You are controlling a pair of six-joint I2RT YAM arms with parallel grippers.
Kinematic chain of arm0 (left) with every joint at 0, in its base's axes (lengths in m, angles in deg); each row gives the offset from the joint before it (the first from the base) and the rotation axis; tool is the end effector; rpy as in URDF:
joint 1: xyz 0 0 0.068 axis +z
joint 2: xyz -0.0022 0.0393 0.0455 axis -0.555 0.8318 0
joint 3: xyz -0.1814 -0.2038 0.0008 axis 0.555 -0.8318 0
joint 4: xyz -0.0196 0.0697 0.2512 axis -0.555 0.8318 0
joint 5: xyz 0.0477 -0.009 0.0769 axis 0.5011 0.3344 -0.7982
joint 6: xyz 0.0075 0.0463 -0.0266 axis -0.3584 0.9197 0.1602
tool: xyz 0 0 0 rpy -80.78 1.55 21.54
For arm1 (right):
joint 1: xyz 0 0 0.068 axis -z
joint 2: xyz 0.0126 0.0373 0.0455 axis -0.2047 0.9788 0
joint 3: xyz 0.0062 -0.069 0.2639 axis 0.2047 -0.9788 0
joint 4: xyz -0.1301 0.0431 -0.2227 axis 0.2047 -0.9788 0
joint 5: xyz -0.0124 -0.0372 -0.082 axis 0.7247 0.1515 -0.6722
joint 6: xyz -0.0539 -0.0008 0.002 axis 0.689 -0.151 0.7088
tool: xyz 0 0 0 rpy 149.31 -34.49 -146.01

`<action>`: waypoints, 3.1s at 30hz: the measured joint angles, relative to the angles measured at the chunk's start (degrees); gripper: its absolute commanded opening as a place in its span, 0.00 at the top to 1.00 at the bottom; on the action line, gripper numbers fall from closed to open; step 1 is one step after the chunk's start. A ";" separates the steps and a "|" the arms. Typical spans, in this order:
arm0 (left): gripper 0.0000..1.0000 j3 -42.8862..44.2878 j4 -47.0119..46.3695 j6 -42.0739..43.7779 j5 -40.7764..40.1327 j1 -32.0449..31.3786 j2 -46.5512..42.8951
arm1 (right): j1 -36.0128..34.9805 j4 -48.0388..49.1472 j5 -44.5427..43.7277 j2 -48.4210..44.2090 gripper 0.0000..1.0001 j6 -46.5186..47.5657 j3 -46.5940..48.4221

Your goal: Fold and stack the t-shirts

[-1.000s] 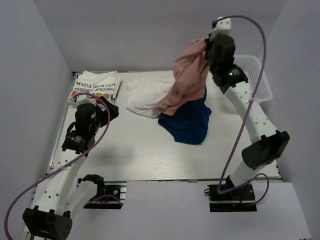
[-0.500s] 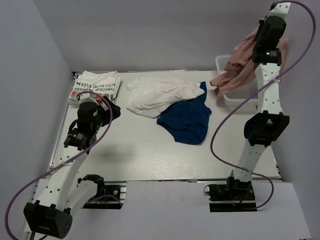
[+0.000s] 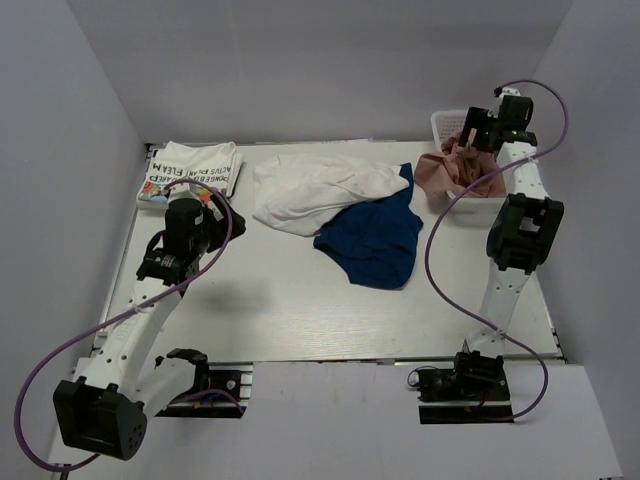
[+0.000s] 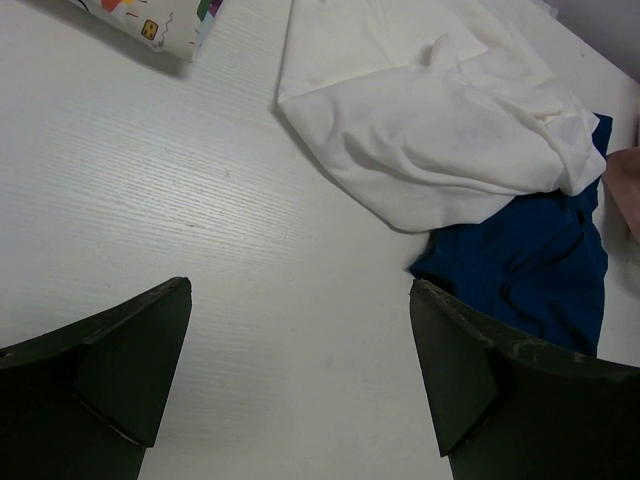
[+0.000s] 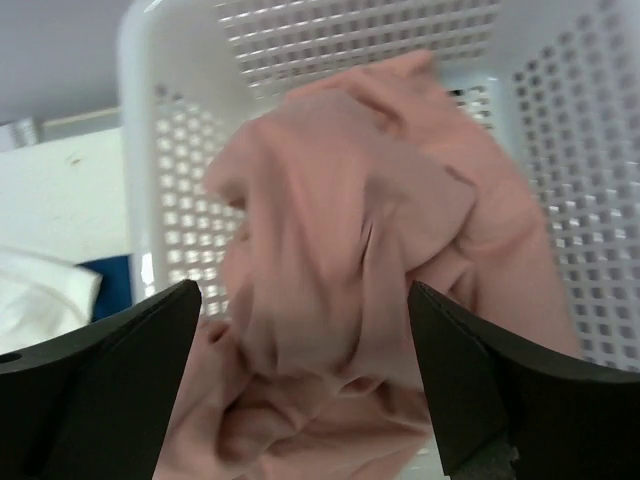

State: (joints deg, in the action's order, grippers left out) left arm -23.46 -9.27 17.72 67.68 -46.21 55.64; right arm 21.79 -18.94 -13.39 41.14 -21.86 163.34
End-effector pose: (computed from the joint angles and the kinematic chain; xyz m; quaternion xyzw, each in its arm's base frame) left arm 0.2103 -0.0423 0.2982 -0.1968 0.8545 -0.1428 0.4591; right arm 0.5272 -0.0906 0.2828 0.0816 0.8574 -0.0058 0.5081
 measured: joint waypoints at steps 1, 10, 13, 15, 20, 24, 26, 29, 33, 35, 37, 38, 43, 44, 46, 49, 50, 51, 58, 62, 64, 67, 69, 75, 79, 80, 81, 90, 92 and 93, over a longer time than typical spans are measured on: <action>0.00 0.00 0.00 0.15 0.04 0.00 0.00 | -0.17 -0.57 1.20 -0.02 0.10 -0.22 -0.09; 0.00 -0.13 -0.92 0.37 1.51 0.00 0.00 | -5.25 0.48 2.21 -17.55 0.10 4.59 -11.45; 0.00 -0.17 -0.94 0.37 1.75 0.00 0.39 | -9.49 1.33 -0.46 -22.56 0.13 9.51 -13.79; 0.00 -0.17 -0.94 0.37 1.90 0.00 0.74 | -12.41 1.53 -2.62 -22.45 0.18 13.46 -13.22; 0.00 -0.17 -0.96 0.59 2.58 0.00 0.90 | -15.56 -0.61 -6.62 -13.11 0.34 20.44 -9.11; 0.00 -0.17 -1.09 1.09 3.32 -0.02 0.87 | -15.30 -3.32 -10.27 -4.70 0.45 21.84 -7.48; 0.00 -0.17 -1.33 1.25 3.50 0.00 0.87 | -15.19 -4.37 -12.66 -1.84 0.57 22.40 -6.82; 0.00 -0.17 -1.62 1.29 3.93 0.00 0.87 | -14.84 -4.50 -15.26 -0.79 0.74 21.57 -5.84; 0.00 -0.17 -2.05 1.33 4.33 0.00 0.94 | -14.53 -4.50 -15.19 -1.20 0.70 20.65 -5.51; 0.00 -0.17 -2.40 1.40 4.50 0.00 1.20 | -14.49 -4.52 -14.71 -1.62 0.70 20.33 -5.51; 0.00 -0.17 -2.56 1.44 4.61 0.00 1.55 | -14.49 -4.50 -13.73 -2.34 0.70 19.76 -5.51; 0.00 -0.17 -2.60 1.51 4.63 0.00 1.68 | -14.49 -4.50 -13.46 -2.93 0.70 19.56 -5.51; 0.00 -0.17 -2.71 1.88 5.01 -0.02 1.86 | -14.56 -4.11 -12.33 -6.86 0.87 19.15 -5.51; 0.00 -0.17 -2.69 1.90 5.03 0.00 1.86 | -14.53 -3.87 -12.33 -7.54 0.87 19.10 -5.51; 0.00 -0.17 -2.71 1.99 5.07 0.00 1.86 | -14.45 -3.30 -12.37 -8.35 0.71 18.56 -5.55; 0.00 -0.17 -2.75 2.29 5.44 0.00 1.88 | -14.43 -3.23 -11.32 -8.59 0.53 19.12 -5.70; 0.00 -0.17 -2.89 2.34 5.60 0.00 1.90 | -14.43 -3.26 -10.51 -8.59 0.53 19.65 -6.05; 0.00 -0.17 -3.02 2.36 5.70 0.00 1.97 | -14.43 -3.54 -9.73 -8.59 0.53 20.06 -6.56; 0.00 -0.17 -3.02 2.51 5.95 0.00 2.93 | -14.51 -5.16 -7.87 -7.89 0.69 20.79 -8.90; 0.00 -0.17 -3.08 2.84 6.51 0.00 3.02 | -14.49 -5.16 -9.55 -7.37 0.64 20.55 -8.94; 0.00 -0.17 -3.06 2.97 6.71 0.00 3.02 | -14.47 -5.09 -10.93 -7.17 0.62 20.55 -8.94; 0.00 -0.17 -3.06 3.04 6.71 0.00 3.02 | -14.45 -4.94 -12.48 -7.06 0.62 20.68 -9.01; 0.00 -0.17 -3.06 3.17 6.71 0.00 3.02 | -14.45 -4.70 -13.16 -6.97 0.66 20.70 -9.03; 0.00 -0.17 -3.02 3.19 6.71 0.00 3.04 | -14.45 -4.39 -14.08 -5.46 0.68 20.70 -9.01; 0.00 -0.17 -3.06 3.19 6.73 0.00 3.39 | -14.45 -4.50 -14.56 -3.76 0.78 20.74 -8.17; 0.00 -0.17 -3.02 3.17 6.73 0.00 3.63 | -14.45 -4.48 -14.40 -3.41 0.92 20.72 -7.85; 0.00 -0.17 -3.04 3.17 6.73 0.00 3.93 | -14.51 -4.44 -14.29 -3.23 1.00 20.76 -7.52; 0.00 -0.17 -2.86 3.17 6.73 0.00 4.74 | -13.22 -4.28 -17.44 -3.80 1.00 14.75 -5.25; 0.00 -0.17 -2.97 3.17 6.73 -0.02 4.74 | -12.15 -4.31 -18.73 -4.76 1.00 12.11 -5.25; 0.00 -0.17 -2.97 3.17 6.73 0.00 4.74 | -11.34 -4.28 -19.63 -5.42 1.00 10.56 -5.25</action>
State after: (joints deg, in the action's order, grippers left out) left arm -23.64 -12.24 20.89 74.41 -46.21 60.39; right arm 10.45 -23.22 -33.02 35.71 -11.31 158.09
